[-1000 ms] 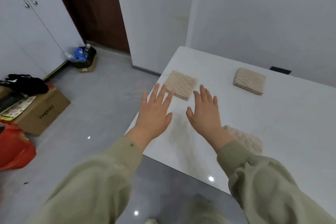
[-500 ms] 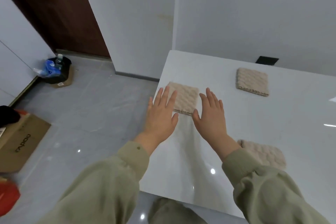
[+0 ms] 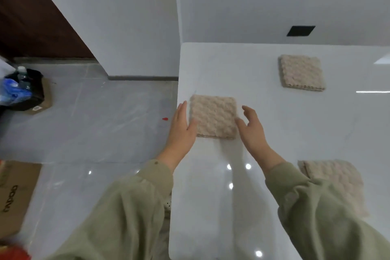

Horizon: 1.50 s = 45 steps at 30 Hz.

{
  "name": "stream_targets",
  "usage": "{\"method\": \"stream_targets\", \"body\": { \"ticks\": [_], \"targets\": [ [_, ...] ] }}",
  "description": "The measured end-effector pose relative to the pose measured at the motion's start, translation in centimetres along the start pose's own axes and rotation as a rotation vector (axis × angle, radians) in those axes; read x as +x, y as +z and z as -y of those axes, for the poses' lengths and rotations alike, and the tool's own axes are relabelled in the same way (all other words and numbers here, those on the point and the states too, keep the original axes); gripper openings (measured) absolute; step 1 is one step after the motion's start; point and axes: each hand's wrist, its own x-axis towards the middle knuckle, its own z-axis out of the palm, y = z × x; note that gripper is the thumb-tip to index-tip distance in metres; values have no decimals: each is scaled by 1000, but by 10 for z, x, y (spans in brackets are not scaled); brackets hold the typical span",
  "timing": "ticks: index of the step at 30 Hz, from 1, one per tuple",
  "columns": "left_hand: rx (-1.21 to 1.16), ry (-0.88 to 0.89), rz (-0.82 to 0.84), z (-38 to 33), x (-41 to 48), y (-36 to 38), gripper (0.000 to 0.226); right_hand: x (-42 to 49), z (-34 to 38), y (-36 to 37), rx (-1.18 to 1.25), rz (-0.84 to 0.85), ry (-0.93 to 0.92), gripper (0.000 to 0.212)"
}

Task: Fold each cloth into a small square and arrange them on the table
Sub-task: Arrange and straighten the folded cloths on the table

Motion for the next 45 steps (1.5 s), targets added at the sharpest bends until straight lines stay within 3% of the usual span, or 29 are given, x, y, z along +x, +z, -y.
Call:
{"method": "stream_targets", "body": {
  "ticks": [5, 13, 29, 40, 45],
  "targets": [
    [-284, -156, -22, 16, 41, 9, 51, 29, -9, 9, 173, -112, 93, 46],
    [-449, -134, -53, 19, 72, 28, 49, 60, -11, 40, 229, -130, 67, 46],
    [-359, -117, -79, 20, 59, 44, 53, 47, -16, 44, 178, -89, 4, 47],
    [-161, -47, 17, 23, 52, 31, 58, 44, -13, 45, 166, -114, 19, 49],
    [434, 111, 24, 31, 48, -11, 63, 30, -6, 43, -156, -163, -51, 56]
  ]
}}
